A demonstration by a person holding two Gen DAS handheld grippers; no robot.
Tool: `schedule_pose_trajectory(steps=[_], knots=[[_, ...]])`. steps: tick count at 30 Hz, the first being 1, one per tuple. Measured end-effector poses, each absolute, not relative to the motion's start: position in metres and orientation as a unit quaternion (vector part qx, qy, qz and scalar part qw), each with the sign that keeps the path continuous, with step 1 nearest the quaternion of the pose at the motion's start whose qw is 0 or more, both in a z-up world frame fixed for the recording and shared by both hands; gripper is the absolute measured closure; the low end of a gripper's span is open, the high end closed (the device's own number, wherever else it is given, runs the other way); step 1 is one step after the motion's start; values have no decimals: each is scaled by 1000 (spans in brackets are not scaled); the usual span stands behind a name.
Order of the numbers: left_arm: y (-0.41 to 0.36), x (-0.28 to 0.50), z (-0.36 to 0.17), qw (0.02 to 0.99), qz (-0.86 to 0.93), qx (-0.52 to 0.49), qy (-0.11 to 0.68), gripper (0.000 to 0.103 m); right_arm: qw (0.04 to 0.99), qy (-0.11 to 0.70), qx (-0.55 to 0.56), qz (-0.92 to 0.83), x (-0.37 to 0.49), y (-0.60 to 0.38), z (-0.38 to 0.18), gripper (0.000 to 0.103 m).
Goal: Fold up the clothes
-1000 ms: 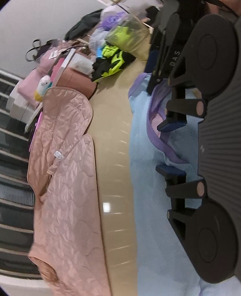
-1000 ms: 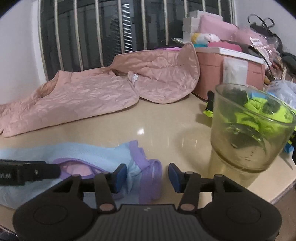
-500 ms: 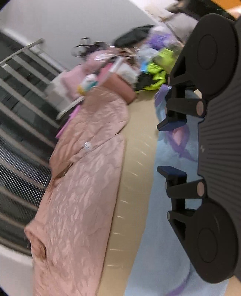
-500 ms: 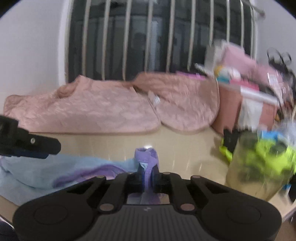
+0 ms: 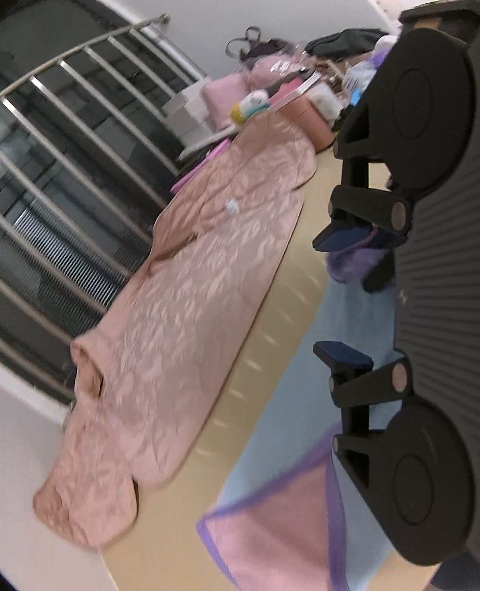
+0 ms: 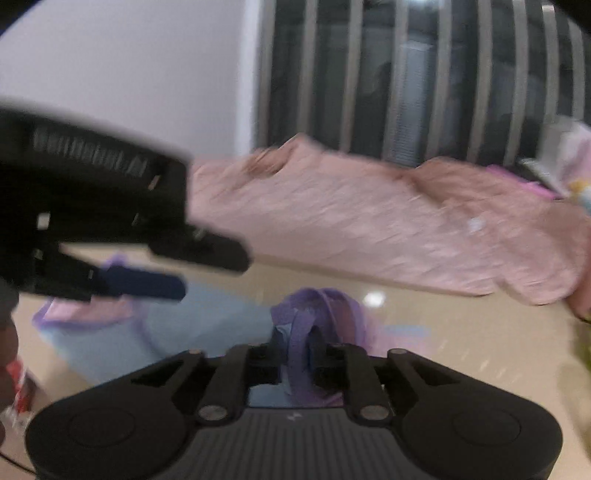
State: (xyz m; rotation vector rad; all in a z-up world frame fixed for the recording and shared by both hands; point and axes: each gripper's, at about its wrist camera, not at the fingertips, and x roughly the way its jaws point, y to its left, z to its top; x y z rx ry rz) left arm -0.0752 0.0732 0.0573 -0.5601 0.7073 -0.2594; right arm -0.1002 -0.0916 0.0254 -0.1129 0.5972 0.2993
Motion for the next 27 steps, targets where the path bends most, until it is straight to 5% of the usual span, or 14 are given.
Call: schedule_pose_trajectory(steps=[3,12,16,20,21,22,24,27], knots=[[87,-79,55,894,-108,-273,338,49,947,273,-41,164,-119,-102,31,58],[56,-70,42,877,-162,-268,364,49,955,252,3,155,-151,-160,62,51],[27,-57,34,862,-197,-260,388,49,950,282,-44,128,-142,-160,40,64],[0,-47,29,859,-198,-224,415,51,947,282,-71,134,-148,-155,28,65],[-2,-45,27,856,-201,-227,419,70,949,271,-83,135,-153,-155,28,64],[-2,-43,25,852,-205,-231,422,102,951,261,-97,137,-157,-155,27,64],[-1,-37,23,847,-210,-246,422,100,948,255,-133,138,-160,-148,20,66],[3,-36,33,851,-227,-262,395,100,941,258,-167,143,-157,-145,9,101]])
